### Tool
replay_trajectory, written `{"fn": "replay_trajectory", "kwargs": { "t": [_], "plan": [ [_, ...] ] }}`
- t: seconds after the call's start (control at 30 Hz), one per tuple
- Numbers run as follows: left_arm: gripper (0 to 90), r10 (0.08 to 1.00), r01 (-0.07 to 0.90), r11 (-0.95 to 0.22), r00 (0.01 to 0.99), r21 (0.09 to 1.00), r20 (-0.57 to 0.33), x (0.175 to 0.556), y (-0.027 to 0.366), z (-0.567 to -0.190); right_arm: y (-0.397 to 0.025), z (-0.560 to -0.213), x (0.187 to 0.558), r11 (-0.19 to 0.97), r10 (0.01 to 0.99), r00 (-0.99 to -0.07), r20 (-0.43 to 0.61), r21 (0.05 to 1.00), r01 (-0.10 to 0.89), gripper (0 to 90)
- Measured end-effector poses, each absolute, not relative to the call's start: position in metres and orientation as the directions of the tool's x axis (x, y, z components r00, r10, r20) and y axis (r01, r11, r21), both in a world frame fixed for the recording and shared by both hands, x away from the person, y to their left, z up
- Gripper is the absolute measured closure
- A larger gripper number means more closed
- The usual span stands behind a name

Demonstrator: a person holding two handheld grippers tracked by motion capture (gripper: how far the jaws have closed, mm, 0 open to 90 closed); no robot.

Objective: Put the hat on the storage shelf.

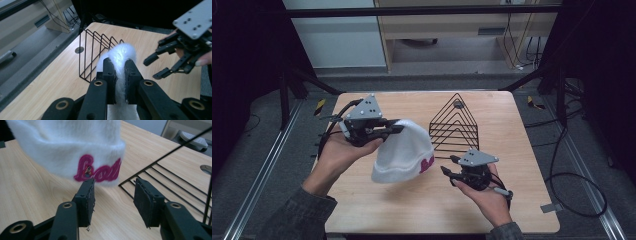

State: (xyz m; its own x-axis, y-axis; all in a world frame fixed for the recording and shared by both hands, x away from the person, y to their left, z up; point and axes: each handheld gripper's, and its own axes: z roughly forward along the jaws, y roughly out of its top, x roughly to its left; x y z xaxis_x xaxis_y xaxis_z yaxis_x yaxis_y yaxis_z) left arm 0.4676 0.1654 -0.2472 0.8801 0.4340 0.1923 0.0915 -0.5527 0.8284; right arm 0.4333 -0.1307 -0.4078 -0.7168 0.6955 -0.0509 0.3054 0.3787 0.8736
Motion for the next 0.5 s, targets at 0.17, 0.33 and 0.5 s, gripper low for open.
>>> {"fn": "replay_trajectory", "kwargs": {
  "t": [0.17,0.33,0.5],
  "plan": [
    [81.8,0.392,0.052,-0.566,0.895,0.823,0.213,0.46,0.158,-0.241,-0.121,-0.404,0.446,0.353,0.663,-0.749,-0.003,0.883,0.309,37.7],
    [81.9,0.375,0.047,-0.563,0.904,0.825,0.204,0.46,0.151,-0.243,-0.113,-0.401,0.452,0.405,0.612,-0.791,-0.025,0.868,0.286,37.2],
    [82.0,0.368,0.062,-0.547,0.914,0.835,0.174,0.468,0.147,-0.249,-0.107,-0.404,0.454,0.449,0.542,-0.84,-0.018,0.851,0.271,59.1]
  ]
}}
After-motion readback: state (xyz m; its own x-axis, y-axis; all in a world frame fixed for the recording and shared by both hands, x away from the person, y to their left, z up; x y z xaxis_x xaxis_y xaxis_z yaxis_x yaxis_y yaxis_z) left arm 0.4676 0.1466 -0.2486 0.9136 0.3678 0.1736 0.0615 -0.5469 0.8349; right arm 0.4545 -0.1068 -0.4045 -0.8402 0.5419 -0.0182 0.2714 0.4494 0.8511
